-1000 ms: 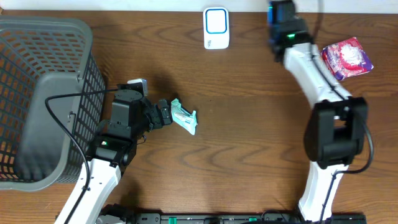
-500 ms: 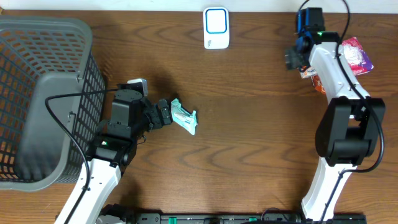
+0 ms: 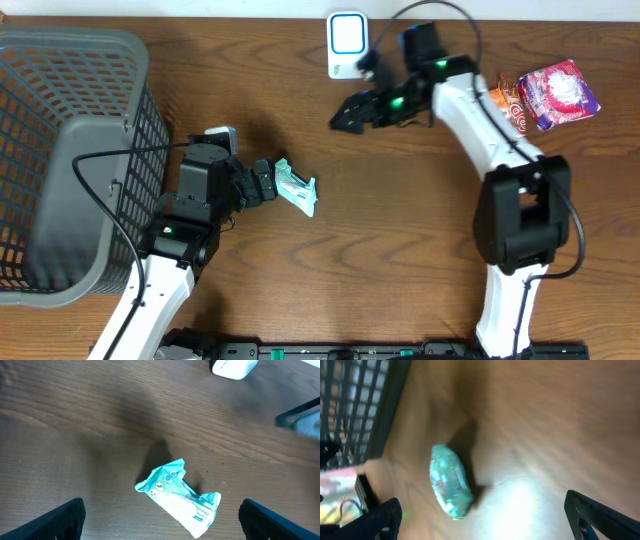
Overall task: Scan the item barcode
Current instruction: 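Grasp the mint-green wipes pack with the right gripper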
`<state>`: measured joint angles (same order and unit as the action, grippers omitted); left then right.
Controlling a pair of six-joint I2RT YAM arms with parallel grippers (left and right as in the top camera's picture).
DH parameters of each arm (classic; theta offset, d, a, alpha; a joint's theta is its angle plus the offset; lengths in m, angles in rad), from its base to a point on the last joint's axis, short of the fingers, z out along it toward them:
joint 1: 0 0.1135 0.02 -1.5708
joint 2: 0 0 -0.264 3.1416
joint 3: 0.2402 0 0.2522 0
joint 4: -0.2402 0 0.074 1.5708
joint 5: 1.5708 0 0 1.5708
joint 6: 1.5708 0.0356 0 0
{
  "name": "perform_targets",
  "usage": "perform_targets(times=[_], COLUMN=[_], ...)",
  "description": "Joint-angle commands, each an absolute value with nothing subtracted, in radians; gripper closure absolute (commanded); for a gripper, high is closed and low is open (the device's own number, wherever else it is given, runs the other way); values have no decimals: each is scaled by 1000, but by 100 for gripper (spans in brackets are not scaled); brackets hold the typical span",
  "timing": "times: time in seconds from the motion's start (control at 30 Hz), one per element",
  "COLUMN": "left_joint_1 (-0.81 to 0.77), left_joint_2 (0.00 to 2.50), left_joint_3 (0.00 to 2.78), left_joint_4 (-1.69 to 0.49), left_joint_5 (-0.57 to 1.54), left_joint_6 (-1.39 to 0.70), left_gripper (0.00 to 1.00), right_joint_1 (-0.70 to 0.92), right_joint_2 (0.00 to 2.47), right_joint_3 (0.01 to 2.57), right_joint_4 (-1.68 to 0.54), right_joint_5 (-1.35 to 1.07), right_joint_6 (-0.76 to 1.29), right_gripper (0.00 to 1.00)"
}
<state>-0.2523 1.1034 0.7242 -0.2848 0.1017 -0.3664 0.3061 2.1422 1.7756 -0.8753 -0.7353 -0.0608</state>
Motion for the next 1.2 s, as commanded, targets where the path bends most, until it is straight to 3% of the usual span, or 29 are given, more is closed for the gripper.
perform_targets(times=[0.0,0.27,0.37,0.53,0.6,0.63,0.7,1.07,1.17], left_joint_1=[-249,-249,-249,-249,-249,-249,-249,-249,-249], left_joint_2=[1105,1105,1105,1105,1105,1105,1105,1105,1105], left_joint_3=[731,731,731,731,731,731,731,731,731], left_joint_4=[-284,-284,-284,-284,-284,-284,-284,-284,-284], left_joint_5=[92,92,92,92,92,92,92,93,92], left_joint_6=[-368,-368,-368,-368,-368,-368,-368,-368,-368], left_gripper=[2,2,2,2,2,2,2,2,2], right_joint_1=[386,535,548,556,558,558,557,452,439], right_joint_2=[2145,2146,2146,2146,2146,2145,2138,1972,1923], right_joint_3=[1743,1619,1565,1509,1509,1509,1515,1537,1537], right_joint_4=[-883,-780,-719,-676,-689,-696,-727,-991,-1010], right_joint_5=[-679,-524,-523,-538,-559,-566,-566,-292,-282], right_joint_6=[-64,-12,6,59,59,60,75,269,262], right_gripper=[1,2,11,45,67,83,98,99,60])
